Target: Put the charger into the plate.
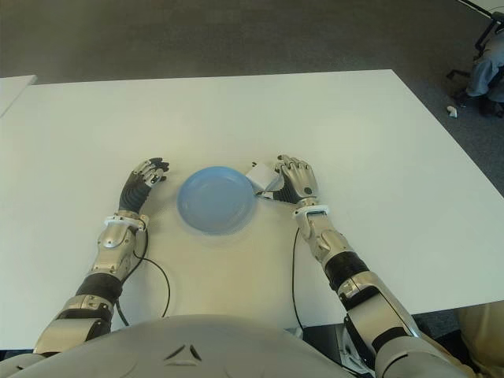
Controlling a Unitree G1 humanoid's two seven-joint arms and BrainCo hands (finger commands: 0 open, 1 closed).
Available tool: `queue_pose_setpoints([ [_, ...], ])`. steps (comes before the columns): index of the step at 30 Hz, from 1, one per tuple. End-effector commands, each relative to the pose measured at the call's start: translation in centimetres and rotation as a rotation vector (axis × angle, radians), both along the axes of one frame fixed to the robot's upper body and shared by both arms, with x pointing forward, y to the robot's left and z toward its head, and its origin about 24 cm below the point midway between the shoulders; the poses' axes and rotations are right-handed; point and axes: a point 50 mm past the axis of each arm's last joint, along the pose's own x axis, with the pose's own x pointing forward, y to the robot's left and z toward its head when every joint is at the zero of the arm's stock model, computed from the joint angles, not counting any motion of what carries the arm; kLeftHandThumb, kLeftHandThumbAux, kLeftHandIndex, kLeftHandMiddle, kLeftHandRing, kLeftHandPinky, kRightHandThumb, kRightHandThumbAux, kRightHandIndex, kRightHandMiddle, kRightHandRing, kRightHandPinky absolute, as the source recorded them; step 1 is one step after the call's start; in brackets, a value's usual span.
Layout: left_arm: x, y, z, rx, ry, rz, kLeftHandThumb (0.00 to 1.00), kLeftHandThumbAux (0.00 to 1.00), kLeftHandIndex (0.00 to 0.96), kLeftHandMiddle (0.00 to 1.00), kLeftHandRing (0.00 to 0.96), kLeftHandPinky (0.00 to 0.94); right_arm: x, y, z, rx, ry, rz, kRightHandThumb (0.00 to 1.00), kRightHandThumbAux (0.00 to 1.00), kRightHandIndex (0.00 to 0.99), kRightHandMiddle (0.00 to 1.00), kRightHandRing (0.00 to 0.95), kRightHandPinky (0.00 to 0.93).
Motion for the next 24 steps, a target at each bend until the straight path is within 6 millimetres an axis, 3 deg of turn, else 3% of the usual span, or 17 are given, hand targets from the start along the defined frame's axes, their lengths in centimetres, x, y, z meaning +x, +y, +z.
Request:
queue_pose_setpoints([
  [1, -8.7, -2.0, -7.8, -0.105, 0.470, -0.002, 0.067, 0.512, 0.251, 0.296, 0.285, 0.292, -1.3, -0.5, -2.0, -0.021, 0.088, -0.020, 0.732, 0.710, 0.440, 0.874, 0.870, 0.877],
  [24, -8.7, -2.2, -7.6, -0.075, 0.464, -0.052, 0.018, 0.528, 0.244, 0.291, 0.270, 0.256, 0.4, -1.5, 0.1, -0.071, 0.003, -0.060, 0.738, 0.710, 0.440, 0.881, 0.880, 0.884],
])
